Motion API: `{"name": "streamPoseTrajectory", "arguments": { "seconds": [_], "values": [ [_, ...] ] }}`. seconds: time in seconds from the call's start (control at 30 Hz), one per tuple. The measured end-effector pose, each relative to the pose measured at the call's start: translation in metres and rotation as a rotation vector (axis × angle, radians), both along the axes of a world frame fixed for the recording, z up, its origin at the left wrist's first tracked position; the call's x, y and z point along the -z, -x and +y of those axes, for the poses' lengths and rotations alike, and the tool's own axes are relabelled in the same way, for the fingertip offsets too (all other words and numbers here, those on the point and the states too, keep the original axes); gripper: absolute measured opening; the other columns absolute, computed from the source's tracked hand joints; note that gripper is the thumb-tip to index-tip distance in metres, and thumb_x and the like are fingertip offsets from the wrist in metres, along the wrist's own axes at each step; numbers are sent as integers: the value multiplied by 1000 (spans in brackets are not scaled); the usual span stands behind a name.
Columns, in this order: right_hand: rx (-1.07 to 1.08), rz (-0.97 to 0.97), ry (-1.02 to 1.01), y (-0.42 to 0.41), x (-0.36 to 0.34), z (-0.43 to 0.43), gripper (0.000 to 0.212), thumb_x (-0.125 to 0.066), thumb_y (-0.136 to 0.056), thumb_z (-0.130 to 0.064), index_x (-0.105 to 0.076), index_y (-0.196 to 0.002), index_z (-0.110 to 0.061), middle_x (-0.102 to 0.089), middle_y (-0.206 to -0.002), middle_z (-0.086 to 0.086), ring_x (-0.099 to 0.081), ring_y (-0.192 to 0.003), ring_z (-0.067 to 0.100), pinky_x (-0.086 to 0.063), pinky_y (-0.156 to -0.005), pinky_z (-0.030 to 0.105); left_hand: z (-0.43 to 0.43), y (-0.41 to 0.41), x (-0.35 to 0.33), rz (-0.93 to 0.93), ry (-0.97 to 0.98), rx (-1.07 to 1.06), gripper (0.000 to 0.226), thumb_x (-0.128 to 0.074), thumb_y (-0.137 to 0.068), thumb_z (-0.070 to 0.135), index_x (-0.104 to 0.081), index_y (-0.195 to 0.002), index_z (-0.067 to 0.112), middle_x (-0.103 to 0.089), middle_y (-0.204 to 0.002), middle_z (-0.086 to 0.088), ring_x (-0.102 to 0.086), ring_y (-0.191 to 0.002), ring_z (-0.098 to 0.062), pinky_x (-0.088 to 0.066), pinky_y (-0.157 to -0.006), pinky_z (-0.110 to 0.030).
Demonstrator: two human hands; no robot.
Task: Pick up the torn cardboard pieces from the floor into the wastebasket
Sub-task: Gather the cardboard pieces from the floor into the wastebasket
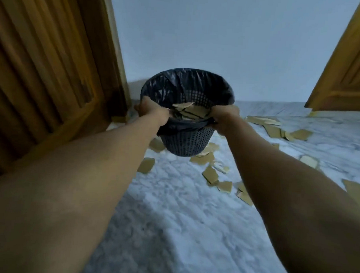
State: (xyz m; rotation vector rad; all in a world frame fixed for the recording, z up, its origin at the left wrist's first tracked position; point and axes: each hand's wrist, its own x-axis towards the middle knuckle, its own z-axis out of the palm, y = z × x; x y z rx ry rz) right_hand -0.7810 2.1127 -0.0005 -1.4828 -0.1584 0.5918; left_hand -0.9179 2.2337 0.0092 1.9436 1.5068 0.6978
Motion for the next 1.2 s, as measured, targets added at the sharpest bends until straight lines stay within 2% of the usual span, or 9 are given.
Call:
{"name": "streamPoseTrajectory", "arguments": {
  "seconds": [0.1, 0.23, 0.37, 0.6, 0.67, 0.77, 0.97, 1.07, 1.2],
  "values": [
    [118, 32, -88, -67, -3, -57, 53, -69, -64, 13, -60, -116, 3, -62, -111, 23, -66, -96, 45, -59, -52, 58, -43, -61, -12, -85, -12, 99, 63, -68, -85, 24, -44, -141, 11, -46, -143, -12, -46, -131, -30, -40, -108, -36],
    [266, 22, -204, -133, -4, -115, 37, -62, -75, -3, -61, -112, -2, -66, -104, 17, -68, -91, 37, -62, -66, 58, -89, -154, -35, -149, -41, 200, 41, -74, -75, 12, -67, -115, 13, -65, -118, -7, -63, -106, -25, -56, -92, -34],
    [399, 12, -171, -198, 0, -160, 35, -66, -73, -8, -62, -108, -2, -64, -92, 12, -67, -86, 35, -62, -73, 56, -134, -230, -48, -99, -23, 349, 15, -66, -85, 4, -62, -91, 16, -56, -101, -1, -62, -100, -25, -55, -92, -33],
    [526, -67, -162, -261, 8, -180, 42, -62, -71, -26, -60, -108, -7, -65, -100, 13, -66, -89, 36, -62, -77, 53, -140, -313, -40, -143, 5, 467, 32, -72, -80, 2, -50, -70, 23, -57, -85, 2, -69, -92, -26, -60, -82, -37],
    [556, -97, -145, -275, 22, -168, 42, -62, -68, -26, -59, -107, -10, -66, -99, 13, -67, -86, 36, -62, -73, 53, -126, -327, -25, -151, 57, 530, 16, -70, -83, 3, -61, -82, 16, -61, -86, 1, -70, -88, -23, -61, -79, -36],
    [561, -113, -128, -288, 41, -149, 40, -64, -70, -17, -57, -109, -11, -67, -102, 14, -69, -87, 36, -64, -68, 52, -94, -343, 5, -256, 175, 553, 41, -71, -81, -3, -65, -116, 18, -57, -111, -4, -65, -80, -19, -63, -72, -36],
    [572, -64, -87, -296, 78, -87, 31, -59, -89, -2, -53, -120, -4, -62, -114, 18, -66, -100, 38, -63, -77, 54, -10, -387, 64, -275, 204, 588, 52, -75, -72, -2, -64, -102, 39, -54, -118, -2, -60, -93, -20, -61, -77, -32],
    [589, 44, -185, -302, 101, -50, 29, -54, -94, 10, -53, -121, 3, -61, -115, 21, -66, -96, 37, -64, -60, 39, 28, -414, 81, -290, 206, 638, 54, -75, -72, 1, -62, -99, 46, -55, -121, 0, -60, -95, -21, -61, -70, -31],
    [594, 120, -108, -318, 112, -4, 28, -48, -95, 16, -54, -120, 5, -60, -116, 25, -65, -93, 38, -59, -59, 38, 63, -437, 117, -362, 288, 648, 56, -68, -78, -8, -62, -119, 29, -42, -122, 6, -54, -106, -18, -59, -84, -31]
  ]
}}
